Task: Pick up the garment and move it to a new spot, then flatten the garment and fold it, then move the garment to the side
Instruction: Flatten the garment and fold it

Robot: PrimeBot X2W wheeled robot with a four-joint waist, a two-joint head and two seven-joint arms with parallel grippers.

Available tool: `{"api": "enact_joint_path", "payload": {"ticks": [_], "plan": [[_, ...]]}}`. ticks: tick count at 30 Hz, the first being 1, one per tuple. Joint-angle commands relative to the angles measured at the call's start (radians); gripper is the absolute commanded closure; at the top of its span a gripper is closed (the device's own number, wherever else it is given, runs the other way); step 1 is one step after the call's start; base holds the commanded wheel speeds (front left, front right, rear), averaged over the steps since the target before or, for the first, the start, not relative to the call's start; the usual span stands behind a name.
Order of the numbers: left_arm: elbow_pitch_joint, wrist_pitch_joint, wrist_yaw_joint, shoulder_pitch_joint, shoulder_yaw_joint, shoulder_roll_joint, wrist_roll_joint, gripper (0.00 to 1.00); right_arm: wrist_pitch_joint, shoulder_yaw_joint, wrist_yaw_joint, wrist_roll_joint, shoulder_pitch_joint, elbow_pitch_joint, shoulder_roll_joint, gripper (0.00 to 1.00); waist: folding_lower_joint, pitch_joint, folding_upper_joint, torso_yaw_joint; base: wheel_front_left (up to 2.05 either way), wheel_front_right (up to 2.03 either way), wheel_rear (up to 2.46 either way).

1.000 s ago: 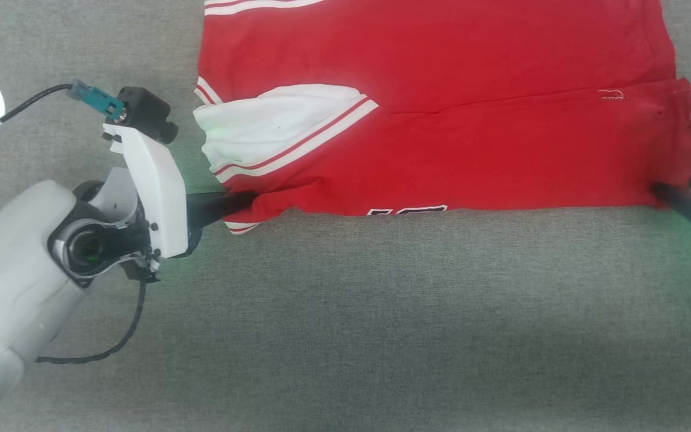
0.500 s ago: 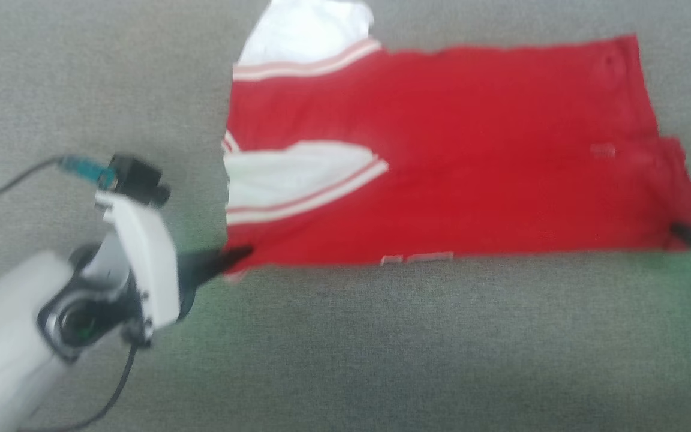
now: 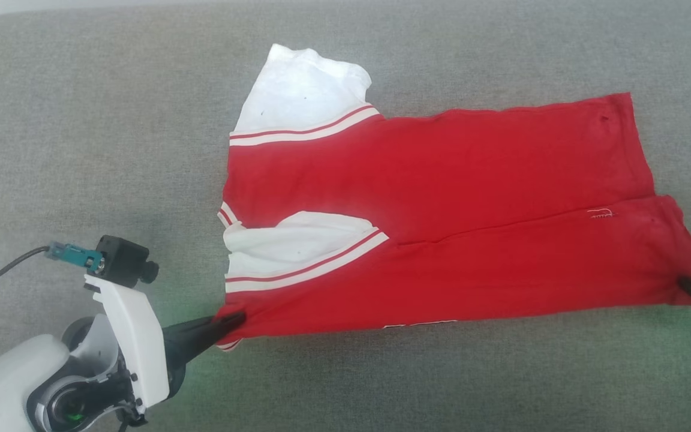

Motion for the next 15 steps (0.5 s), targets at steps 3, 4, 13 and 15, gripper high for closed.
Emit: {"api": "enact_joint_path", "payload": {"ticks": [3,4,13,15], "plan": [[-0.001,-0.030,0.007,0.010,0.011,0.005,0.021,0.00,-0.043,-0.027,-0.001,-0.028,0.009,-0.010,0.022,0.00,0.0000,-0.004,0.0000,-0.003,0.00,0.00,0.00],[-0.002,-0.040,0.009,0.009,0.017,0.009,0.024,0.00,-0.058,-0.029,-0.001,-0.034,0.009,-0.014,0.030,0.00,0.0000,-0.006,0.0000,-0.005,0.00,0.00,0.00],[0.089,-0.277,0.080,-0.072,0.136,-0.021,0.123,0.00,-0.399,-0.053,-0.001,-0.195,-0.099,-0.035,0.142,0.00,0.0000,-0.010,0.0000,-0.041,0.00,0.00,0.00],[0.149,-0.337,0.095,-0.110,0.170,-0.049,0.138,0.00,-0.482,-0.039,0.000,-0.241,-0.146,-0.026,0.191,0.00,0.0000,0.000,0.0000,-0.063,0.00,0.00,0.00]]}}
